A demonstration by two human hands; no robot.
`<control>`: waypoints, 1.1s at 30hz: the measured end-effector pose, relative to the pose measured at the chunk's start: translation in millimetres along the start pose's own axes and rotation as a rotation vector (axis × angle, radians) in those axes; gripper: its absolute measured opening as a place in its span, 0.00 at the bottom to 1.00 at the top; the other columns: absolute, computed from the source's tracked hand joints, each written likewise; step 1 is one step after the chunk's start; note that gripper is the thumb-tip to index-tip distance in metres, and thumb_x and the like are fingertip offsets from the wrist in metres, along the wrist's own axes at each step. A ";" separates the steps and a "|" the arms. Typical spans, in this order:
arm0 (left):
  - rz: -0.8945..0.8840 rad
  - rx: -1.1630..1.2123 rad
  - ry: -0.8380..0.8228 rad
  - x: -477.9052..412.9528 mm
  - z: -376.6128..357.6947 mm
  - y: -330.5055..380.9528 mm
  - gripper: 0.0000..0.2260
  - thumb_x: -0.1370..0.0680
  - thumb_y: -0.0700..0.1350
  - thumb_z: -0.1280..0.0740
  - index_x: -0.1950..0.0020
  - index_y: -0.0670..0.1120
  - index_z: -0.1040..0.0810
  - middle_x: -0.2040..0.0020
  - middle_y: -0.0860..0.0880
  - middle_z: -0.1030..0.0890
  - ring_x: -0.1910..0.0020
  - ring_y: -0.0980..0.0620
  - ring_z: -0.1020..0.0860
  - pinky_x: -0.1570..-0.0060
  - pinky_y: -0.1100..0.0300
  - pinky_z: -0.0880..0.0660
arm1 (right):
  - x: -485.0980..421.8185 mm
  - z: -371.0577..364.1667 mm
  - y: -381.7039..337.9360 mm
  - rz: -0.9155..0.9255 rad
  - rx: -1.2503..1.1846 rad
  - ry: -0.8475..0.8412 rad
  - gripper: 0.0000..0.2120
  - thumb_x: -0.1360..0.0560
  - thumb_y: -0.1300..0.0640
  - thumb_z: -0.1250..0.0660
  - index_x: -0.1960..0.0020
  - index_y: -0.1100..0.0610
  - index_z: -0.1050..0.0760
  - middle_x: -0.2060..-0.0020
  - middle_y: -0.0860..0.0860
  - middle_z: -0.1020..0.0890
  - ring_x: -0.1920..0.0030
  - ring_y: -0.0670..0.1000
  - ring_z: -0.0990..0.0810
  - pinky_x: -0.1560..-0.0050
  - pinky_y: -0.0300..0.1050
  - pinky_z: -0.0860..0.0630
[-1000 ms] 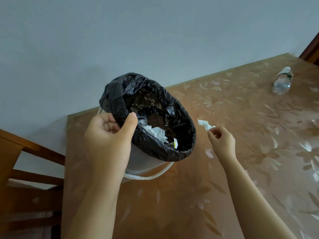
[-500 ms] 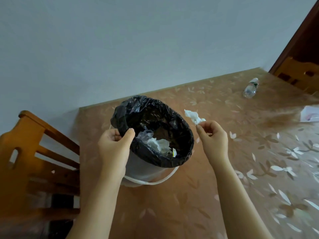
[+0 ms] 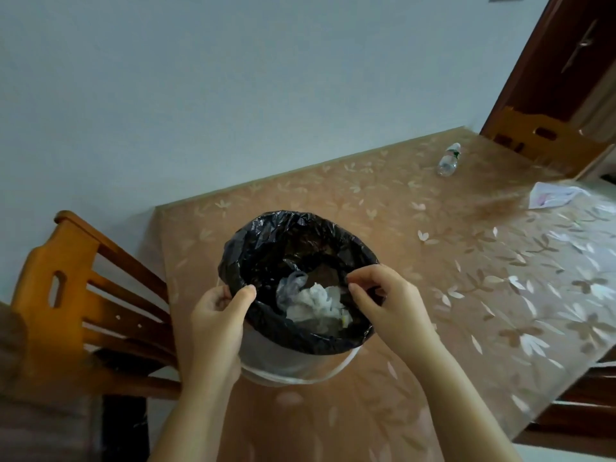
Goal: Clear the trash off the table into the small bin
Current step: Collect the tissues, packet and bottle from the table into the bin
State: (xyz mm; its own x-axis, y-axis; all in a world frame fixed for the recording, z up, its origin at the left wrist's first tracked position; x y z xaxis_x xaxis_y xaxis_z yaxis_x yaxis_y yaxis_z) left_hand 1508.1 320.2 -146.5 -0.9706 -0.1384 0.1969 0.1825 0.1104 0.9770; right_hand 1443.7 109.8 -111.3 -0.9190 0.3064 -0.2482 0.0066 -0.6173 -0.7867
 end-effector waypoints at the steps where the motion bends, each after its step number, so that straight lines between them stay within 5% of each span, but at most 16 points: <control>1: -0.006 0.008 -0.004 7.2 5.7 -2.0 0.06 0.28 0.42 0.31 0.59 0.39 0.22 0.59 0.41 0.23 0.58 0.44 0.24 0.55 0.48 0.28 | 10.1 1.8 -1.1 0.000 0.045 0.023 0.06 0.28 0.60 0.34 0.54 0.50 0.23 0.60 0.39 0.23 0.56 0.39 0.24 0.57 0.27 0.29; 5: -0.034 0.025 -0.021 34.8 32.5 -8.3 0.05 0.27 0.41 0.31 0.63 0.44 0.21 0.63 0.45 0.20 0.59 0.46 0.22 0.57 0.51 0.26 | 58.9 9.9 -2.8 -0.073 0.188 0.133 0.08 0.27 0.59 0.35 0.49 0.54 0.23 0.57 0.47 0.22 0.52 0.49 0.24 0.51 0.41 0.30; 10: 0.027 0.062 -0.034 63.3 74.1 -24.1 0.07 0.27 0.39 0.32 0.61 0.49 0.17 0.61 0.48 0.16 0.55 0.44 0.18 0.52 0.48 0.23 | 130.8 9.6 -4.8 -0.169 0.311 0.184 0.09 0.26 0.58 0.37 0.47 0.55 0.23 0.51 0.49 0.21 0.46 0.51 0.26 0.48 0.42 0.34; 18: 0.028 0.045 0.055 137.9 124.3 -34.6 0.01 0.30 0.43 0.30 0.60 0.46 0.19 0.58 0.43 0.17 0.53 0.38 0.19 0.50 0.41 0.22 | 209.2 14.0 -18.0 -0.164 0.508 0.073 0.15 0.26 0.56 0.36 0.40 0.56 0.27 0.43 0.52 0.22 0.41 0.54 0.29 0.44 0.48 0.30; 26: -0.025 0.072 0.265 256.8 154.9 -56.9 0.09 0.39 0.52 0.30 0.66 0.48 0.20 0.59 0.41 0.19 0.55 0.39 0.21 0.49 0.37 0.25 | 275.1 35.4 -15.5 -0.001 0.533 -0.153 0.18 0.26 0.51 0.38 0.36 0.52 0.30 0.38 0.50 0.26 0.36 0.53 0.32 0.37 0.50 0.32; 33: 0.033 0.187 0.473 368.6 165.8 -88.2 0.08 0.30 0.43 0.31 0.70 0.48 0.21 0.65 0.46 0.20 0.60 0.44 0.22 0.57 0.49 0.26 | 345.6 76.4 -8.2 0.062 0.489 -0.226 0.17 0.26 0.55 0.37 0.38 0.53 0.29 0.38 0.51 0.25 0.36 0.54 0.31 0.38 0.51 0.32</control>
State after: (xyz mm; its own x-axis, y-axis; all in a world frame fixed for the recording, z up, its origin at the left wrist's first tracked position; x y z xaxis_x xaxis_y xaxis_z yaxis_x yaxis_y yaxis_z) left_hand 1108.2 422.7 -173.7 -0.7798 -0.5574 0.2849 0.1381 0.2907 0.9468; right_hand 1095.9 165.4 -147.4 -0.9850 0.1286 -0.1151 -0.0715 -0.9111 -0.4060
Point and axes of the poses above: each hand's wrist, its own x-axis away from the middle knuckle, its own z-axis out of the back of the hand, y = z × x, the point moved 3 cm from there along -x, towards the middle knuckle
